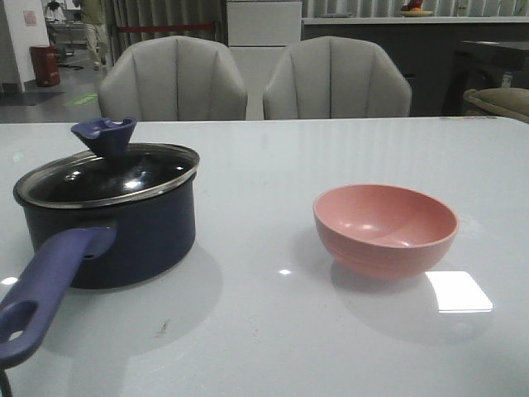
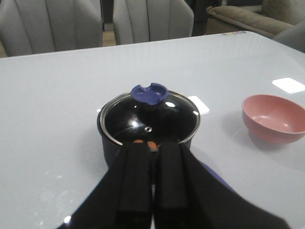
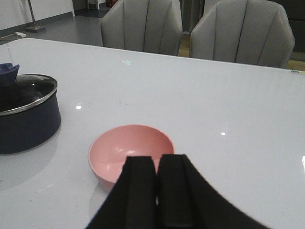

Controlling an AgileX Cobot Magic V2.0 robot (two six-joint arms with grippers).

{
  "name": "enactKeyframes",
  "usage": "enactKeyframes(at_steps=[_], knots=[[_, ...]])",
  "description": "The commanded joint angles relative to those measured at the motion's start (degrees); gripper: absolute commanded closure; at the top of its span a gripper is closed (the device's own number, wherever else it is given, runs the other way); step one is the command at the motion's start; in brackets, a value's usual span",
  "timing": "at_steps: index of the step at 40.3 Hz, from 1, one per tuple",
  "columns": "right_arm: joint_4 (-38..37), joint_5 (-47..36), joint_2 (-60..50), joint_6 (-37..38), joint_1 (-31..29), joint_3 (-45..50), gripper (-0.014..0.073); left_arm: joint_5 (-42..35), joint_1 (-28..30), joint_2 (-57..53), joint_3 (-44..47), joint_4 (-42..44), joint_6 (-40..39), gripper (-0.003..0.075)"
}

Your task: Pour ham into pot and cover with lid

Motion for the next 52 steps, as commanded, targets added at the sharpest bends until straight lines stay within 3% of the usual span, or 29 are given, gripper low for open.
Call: enactKeyframes(at_steps=[1, 11, 18, 29, 52], knots=[[-0.13, -5.07, 0.32, -0.62, -0.03, -1.55, 0.0447, -5.58, 3.9, 0.12, 0.6, -0.57, -0.23, 0.0607], [-0.13, -5.07, 0.32, -0.62, -0.03, -1.55, 0.0447, -14.5, 14.95, -6.39, 9.2, -0.29, -0.23, 0.0607], [-0.13, -5.07, 0.32, -0.62, -0.03, -1.55, 0.0447, -18.4, 16.01, -9.91, 15.53, -0.22, -0.23, 0.0607], [-0.13, -5.07, 0.32, -0.62, -0.03, -1.55, 0.0447, -35.23, 16.01, -10.06, 24.01, -0.22, -0.23, 0.0607], [-0.13, -5.07, 0.32, -0.62, -0.03, -1.55, 0.0447, -35.07, 16.01, -10.06, 23.86, -0.22, -0.23, 0.0607]])
